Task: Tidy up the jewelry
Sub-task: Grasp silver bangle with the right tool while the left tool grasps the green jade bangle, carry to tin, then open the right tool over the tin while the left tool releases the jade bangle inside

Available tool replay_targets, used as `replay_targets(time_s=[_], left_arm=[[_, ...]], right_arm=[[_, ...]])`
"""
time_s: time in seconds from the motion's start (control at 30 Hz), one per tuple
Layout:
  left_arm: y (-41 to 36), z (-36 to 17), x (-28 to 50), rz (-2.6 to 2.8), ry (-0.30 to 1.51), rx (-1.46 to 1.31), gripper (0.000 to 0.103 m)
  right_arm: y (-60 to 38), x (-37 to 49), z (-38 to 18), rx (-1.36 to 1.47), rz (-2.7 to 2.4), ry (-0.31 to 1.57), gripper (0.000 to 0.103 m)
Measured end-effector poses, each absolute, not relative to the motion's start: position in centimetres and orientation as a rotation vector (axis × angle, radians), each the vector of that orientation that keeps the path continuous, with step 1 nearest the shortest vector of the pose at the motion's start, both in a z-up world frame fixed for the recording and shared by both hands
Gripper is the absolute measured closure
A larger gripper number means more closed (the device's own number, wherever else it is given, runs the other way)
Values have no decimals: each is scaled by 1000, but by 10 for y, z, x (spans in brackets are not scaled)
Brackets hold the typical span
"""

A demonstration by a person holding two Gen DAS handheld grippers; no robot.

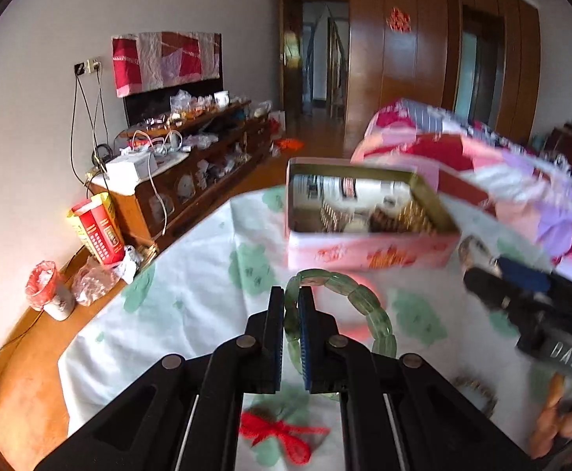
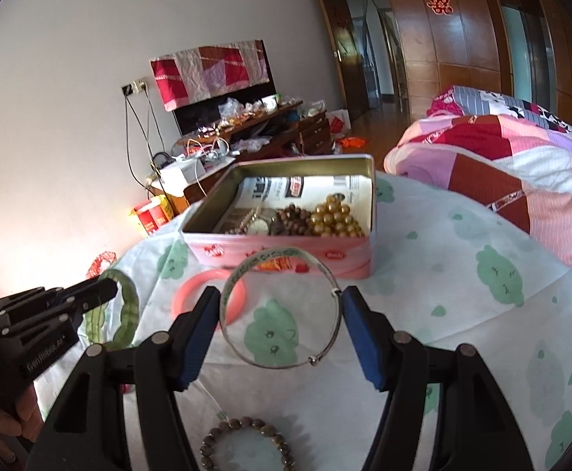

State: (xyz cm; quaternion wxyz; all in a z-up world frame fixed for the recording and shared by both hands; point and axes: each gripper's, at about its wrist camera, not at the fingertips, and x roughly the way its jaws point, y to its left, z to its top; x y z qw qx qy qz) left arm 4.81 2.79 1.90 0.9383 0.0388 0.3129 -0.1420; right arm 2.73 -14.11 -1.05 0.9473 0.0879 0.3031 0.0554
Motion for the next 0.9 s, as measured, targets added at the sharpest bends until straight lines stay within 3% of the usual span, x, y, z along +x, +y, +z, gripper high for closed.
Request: replay_targets(time_s=[0.4,0.67,0.9], left_arm=[[1,43,117,-380,568,-142,97],[-28,13,175,-336,658,-121,97],[-28,-14,192,-295,749,-125,97]], right_arm=[[-166,88,16,156,56,552,37],[-172,164,-5,170,47,626,37],[-168,172,-27,128,66,650,36]])
